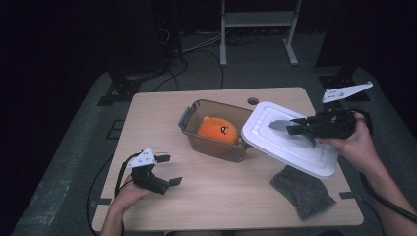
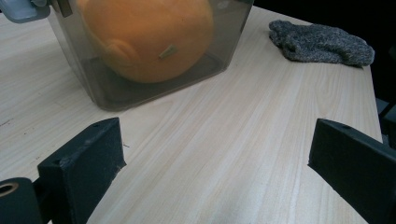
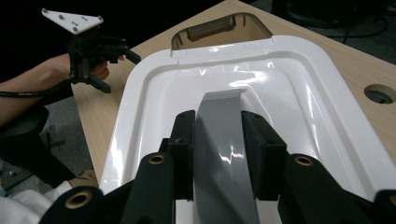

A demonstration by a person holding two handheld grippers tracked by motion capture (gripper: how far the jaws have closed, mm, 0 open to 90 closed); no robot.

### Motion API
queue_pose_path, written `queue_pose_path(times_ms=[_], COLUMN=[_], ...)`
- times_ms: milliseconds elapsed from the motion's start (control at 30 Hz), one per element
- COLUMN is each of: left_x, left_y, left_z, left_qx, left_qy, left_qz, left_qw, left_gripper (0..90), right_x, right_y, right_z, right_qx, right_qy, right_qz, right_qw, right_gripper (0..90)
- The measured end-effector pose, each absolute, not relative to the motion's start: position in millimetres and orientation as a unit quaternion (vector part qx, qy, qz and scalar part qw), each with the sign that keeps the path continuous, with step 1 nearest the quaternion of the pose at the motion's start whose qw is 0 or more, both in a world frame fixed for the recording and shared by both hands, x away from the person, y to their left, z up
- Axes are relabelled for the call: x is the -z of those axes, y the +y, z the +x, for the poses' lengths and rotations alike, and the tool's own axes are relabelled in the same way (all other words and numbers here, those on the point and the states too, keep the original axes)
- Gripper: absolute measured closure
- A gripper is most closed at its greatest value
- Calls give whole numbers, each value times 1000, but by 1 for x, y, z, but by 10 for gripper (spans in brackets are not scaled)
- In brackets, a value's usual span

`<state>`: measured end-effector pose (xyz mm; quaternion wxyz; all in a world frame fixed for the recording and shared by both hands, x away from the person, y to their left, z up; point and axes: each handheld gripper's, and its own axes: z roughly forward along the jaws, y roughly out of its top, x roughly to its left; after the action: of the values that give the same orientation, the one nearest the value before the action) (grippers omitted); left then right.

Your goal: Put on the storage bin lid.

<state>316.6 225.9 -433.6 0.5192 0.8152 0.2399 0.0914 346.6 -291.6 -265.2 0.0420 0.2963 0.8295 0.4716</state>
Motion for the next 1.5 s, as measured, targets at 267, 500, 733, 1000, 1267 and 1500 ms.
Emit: queue_pose_path(times_ms=[267,500,733,1000,1267,1500], left_x=[433,433,433,433,433,433], left_y=[227,224,225,224,224,225], left_z=[316,316,317,317,317,317], left_qx=[-91,-89,-90,-88,-88,-89], left_qy=[241,237,238,237,237,236], left_qz=[814,816,814,811,810,811], left_qw=[521,520,521,527,528,528], left_gripper=[26,26,26,26,26,26], right_x=[254,248,246,251,256,261], right_y=[-268,-243,-220,-200,-184,-166], right_z=[363,378,394,408,422,434], right_qx=[-466,-467,-465,-465,-465,-460], right_qy=[838,844,850,854,856,861], right_qz=[281,262,247,234,225,216], right_qw=[41,36,26,15,8,0], right_gripper=[660,660,659,660,659,659])
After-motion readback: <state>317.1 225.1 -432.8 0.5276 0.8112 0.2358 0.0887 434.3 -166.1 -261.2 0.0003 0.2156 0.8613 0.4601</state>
